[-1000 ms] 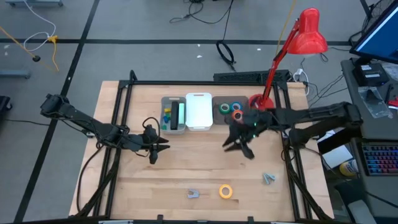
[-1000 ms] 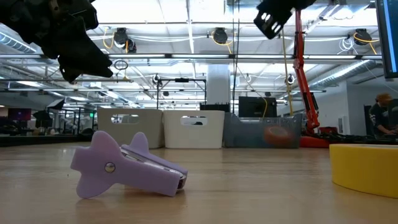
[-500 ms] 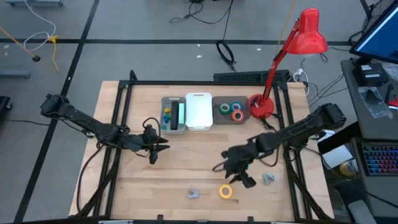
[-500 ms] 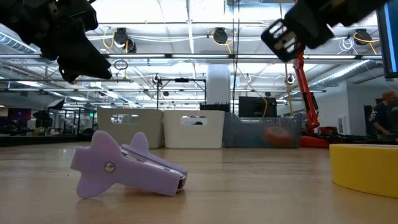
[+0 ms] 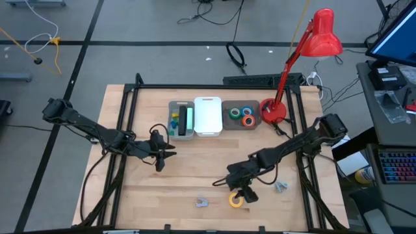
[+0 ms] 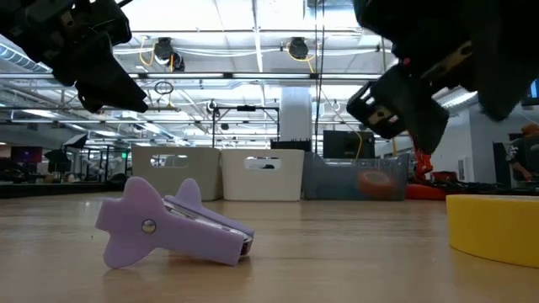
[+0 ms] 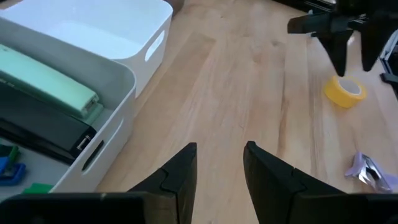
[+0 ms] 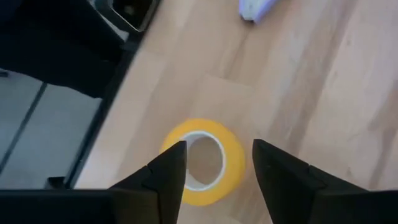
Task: Pick and place Stapler, Stapler remover, tape
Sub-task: Put the yellow tape into the black bin
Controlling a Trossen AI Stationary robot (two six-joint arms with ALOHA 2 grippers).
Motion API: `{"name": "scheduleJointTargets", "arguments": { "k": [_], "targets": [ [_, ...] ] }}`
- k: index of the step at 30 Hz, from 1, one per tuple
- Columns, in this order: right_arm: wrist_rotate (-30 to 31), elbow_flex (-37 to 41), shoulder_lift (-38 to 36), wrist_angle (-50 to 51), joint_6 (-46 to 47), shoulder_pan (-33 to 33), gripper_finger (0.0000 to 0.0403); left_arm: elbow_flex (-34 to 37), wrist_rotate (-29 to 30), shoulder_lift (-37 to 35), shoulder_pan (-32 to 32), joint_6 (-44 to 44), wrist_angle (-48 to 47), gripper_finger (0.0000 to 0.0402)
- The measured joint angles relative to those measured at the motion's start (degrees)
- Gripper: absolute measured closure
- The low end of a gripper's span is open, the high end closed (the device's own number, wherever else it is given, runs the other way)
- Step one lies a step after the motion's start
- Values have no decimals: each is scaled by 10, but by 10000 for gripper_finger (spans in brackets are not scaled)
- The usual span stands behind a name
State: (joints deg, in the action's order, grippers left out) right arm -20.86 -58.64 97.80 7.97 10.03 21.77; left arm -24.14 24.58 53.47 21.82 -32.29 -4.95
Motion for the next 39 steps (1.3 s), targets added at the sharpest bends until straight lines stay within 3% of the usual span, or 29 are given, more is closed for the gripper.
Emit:
{"name": "scheduleJointTargets", "arguments": {
  "k": [9,27,33,39],
  "targets": [
    [21,0,39,21,30,0,223,0,11,0,0,40,3,270],
    [29,0,44,45,65,9,225,0,20,0,0,32,10,270],
    [59,0,44,50,77,12,226,0,20,0,0,19,11,270],
    [61,0,45,50,88,11,263,0,20,0,0,22,20,270]
  ]
}}
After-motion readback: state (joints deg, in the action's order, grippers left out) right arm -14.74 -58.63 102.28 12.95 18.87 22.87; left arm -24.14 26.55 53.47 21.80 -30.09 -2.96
